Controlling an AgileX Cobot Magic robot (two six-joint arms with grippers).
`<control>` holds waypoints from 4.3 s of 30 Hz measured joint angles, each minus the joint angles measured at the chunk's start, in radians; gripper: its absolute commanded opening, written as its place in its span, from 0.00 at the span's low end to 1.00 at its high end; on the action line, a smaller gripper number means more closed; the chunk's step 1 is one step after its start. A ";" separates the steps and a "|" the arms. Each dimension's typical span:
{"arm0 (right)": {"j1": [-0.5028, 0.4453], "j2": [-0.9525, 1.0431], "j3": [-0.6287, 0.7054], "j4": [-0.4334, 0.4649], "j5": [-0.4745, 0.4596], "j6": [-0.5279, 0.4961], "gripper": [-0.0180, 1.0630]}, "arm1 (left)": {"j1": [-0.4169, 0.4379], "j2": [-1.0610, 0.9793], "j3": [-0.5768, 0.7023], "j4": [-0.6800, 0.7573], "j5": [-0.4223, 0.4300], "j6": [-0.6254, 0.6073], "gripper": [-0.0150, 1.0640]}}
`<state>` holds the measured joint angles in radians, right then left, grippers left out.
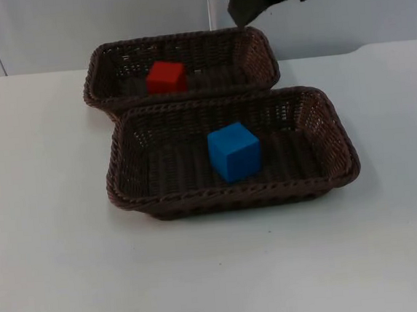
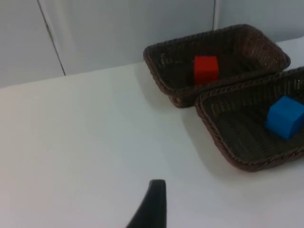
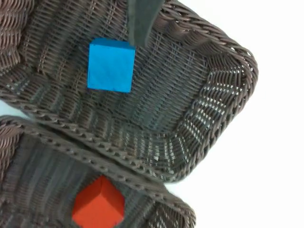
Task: Pick up one cube with the left hand and place it into the upper basket. Pick up one cube with the right hand and place it into the lower basket.
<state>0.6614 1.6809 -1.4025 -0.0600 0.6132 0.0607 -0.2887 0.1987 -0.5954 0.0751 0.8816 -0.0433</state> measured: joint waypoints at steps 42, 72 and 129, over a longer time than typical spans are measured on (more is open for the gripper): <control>0.000 -0.738 0.611 0.006 -0.277 -0.101 0.68 | 0.000 -0.195 0.097 -0.126 0.205 0.089 0.78; 0.000 -1.515 0.806 0.006 0.302 -0.053 0.68 | 0.000 -0.195 0.097 -0.124 0.205 0.088 0.78; 0.000 -1.677 0.886 0.050 0.465 -0.055 0.99 | 0.000 -0.195 0.097 -0.124 0.205 0.088 0.99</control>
<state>0.6614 0.0037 -0.5167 -0.0104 1.0785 0.0061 -0.2887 0.0033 -0.4989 -0.0490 1.0865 0.0446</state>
